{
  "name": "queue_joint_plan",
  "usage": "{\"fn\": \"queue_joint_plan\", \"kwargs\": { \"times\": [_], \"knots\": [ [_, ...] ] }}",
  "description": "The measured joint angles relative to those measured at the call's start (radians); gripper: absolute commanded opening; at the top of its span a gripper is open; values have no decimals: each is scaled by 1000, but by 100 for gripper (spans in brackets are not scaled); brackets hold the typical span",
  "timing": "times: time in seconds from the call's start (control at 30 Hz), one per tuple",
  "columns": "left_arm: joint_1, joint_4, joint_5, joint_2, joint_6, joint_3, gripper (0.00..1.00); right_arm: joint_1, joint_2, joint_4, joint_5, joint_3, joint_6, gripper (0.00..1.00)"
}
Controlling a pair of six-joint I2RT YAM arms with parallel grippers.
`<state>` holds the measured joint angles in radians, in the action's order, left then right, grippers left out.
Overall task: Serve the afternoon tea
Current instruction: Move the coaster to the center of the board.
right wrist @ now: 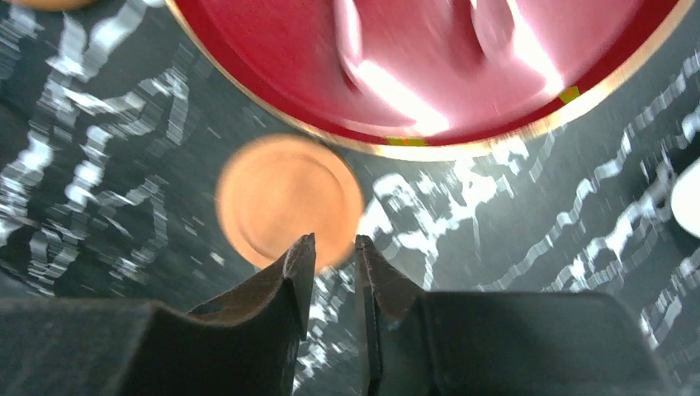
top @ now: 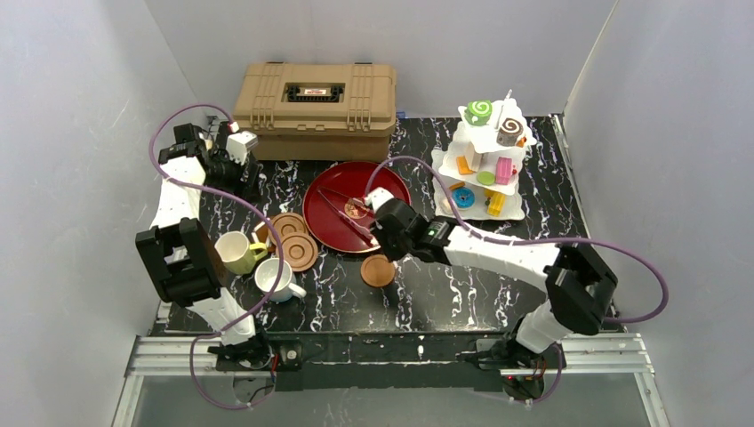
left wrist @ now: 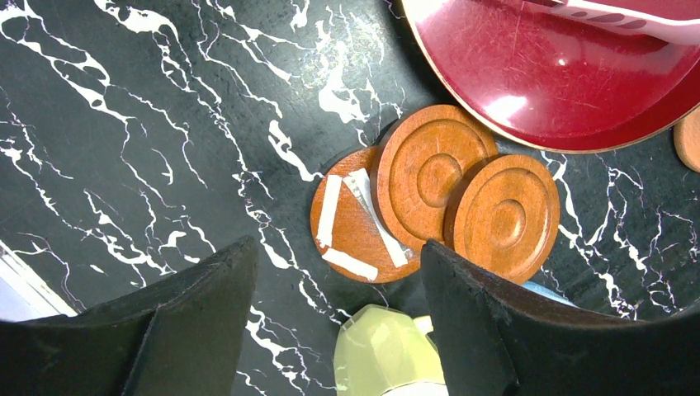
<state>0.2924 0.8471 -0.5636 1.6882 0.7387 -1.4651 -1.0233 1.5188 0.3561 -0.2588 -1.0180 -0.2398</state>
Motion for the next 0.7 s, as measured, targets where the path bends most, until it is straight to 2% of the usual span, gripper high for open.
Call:
{"fn": "queue_joint_plan", "kwargs": {
  "times": [0.2, 0.47, 0.7],
  "knots": [
    [0, 4, 2, -1, 0, 0, 70, -64, 147, -171, 78, -144, -32, 25],
    [0, 7, 6, -2, 0, 0, 70, -147, 328, -306, 179, -137, -89, 22],
    [1, 11, 6, -3, 0, 0, 70, -131, 340, -347, 138, -105, -96, 21]
  ]
}}
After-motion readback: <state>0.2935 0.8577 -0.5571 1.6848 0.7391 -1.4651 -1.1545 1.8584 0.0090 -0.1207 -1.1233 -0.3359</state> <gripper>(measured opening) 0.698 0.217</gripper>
